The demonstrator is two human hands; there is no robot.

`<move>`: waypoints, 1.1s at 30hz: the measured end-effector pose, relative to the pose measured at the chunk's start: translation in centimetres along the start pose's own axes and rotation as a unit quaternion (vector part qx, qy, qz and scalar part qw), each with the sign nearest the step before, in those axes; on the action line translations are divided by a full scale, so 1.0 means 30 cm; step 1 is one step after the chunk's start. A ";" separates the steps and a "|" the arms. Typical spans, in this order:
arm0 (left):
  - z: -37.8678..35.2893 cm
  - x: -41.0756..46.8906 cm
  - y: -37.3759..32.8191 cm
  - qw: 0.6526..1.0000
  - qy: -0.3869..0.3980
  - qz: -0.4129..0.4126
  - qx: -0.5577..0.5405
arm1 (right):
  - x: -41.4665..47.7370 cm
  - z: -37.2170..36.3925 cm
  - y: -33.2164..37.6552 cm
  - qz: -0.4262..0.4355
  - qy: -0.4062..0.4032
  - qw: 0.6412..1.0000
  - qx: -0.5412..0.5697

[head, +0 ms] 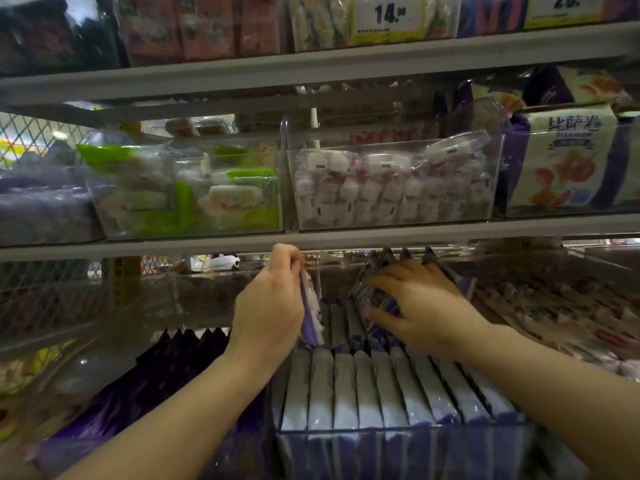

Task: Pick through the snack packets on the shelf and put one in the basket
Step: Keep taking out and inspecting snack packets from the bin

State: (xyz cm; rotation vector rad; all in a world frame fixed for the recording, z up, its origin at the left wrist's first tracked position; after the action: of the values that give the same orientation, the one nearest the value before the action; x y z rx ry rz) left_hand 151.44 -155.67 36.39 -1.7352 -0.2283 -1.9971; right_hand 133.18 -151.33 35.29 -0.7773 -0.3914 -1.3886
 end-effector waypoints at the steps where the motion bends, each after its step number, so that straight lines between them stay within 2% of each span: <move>1: 0.016 -0.005 -0.024 1.000 -0.018 -0.001 -0.014 | -0.008 0.014 0.032 -0.016 -0.004 0.995 0.094; 3: 0.046 -0.016 -0.076 0.999 -0.036 -0.013 -0.039 | -0.030 0.011 0.110 -0.032 0.042 0.960 0.275; 4: 0.064 -0.021 -0.103 0.998 -0.042 -0.021 -0.051 | -0.043 0.015 0.148 -0.025 0.058 0.942 0.331; 9: 0.184 -0.040 -0.189 0.988 -0.073 -0.006 -0.134 | -0.135 0.119 0.233 -0.018 0.032 0.825 0.563; 11: 0.232 -0.051 -0.241 0.984 -0.082 -0.016 -0.155 | -0.182 0.163 0.263 -0.002 0.043 0.816 0.577; 14: 0.286 -0.072 -0.317 0.979 -0.095 -0.016 -0.180 | -0.247 0.221 0.302 0.024 0.012 0.853 0.521; 15: 0.299 -0.078 -0.333 0.977 -0.095 -0.005 -0.191 | -0.268 0.242 0.308 0.024 -0.016 0.850 0.525; 18: 0.324 -0.104 -0.352 0.972 -0.083 0.033 -0.218 | -0.346 0.290 0.317 0.016 -0.083 0.812 0.577; 21: 0.327 -0.156 -0.336 0.967 -0.055 0.074 -0.237 | -0.428 0.303 0.325 0.005 -0.130 0.790 0.599; 24: 0.298 -0.244 -0.323 0.955 -0.006 0.103 -0.278 | -0.498 0.249 0.310 -0.054 -0.165 0.766 0.619; 27: 0.224 -0.351 -0.293 0.927 0.069 0.154 -0.334 | -0.564 0.161 0.297 -0.119 -0.170 0.746 0.633; 30: 0.139 -0.468 -0.248 0.879 0.139 0.234 -0.391 | -0.631 0.058 0.301 -0.167 -0.161 0.721 0.653; 33: 0.076 -0.586 -0.231 0.837 0.186 0.277 -0.434 | -0.683 -0.028 0.324 -0.192 -0.159 0.687 0.683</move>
State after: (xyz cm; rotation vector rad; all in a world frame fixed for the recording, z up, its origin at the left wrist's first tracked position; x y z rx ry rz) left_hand 151.67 -144.34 21.09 -1.5054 1.3467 -2.0142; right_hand 138.89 -137.14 18.54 0.3843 -1.6930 -0.8997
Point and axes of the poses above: each hand's wrist, its own x-axis towards the middle knuckle, its own z-axis out of the back of the hand, y = z × x, the point moved 7 cm from there along x, towards the middle knuckle, and after that the axes turned 3 degrees about z, right-handed, at the moved point
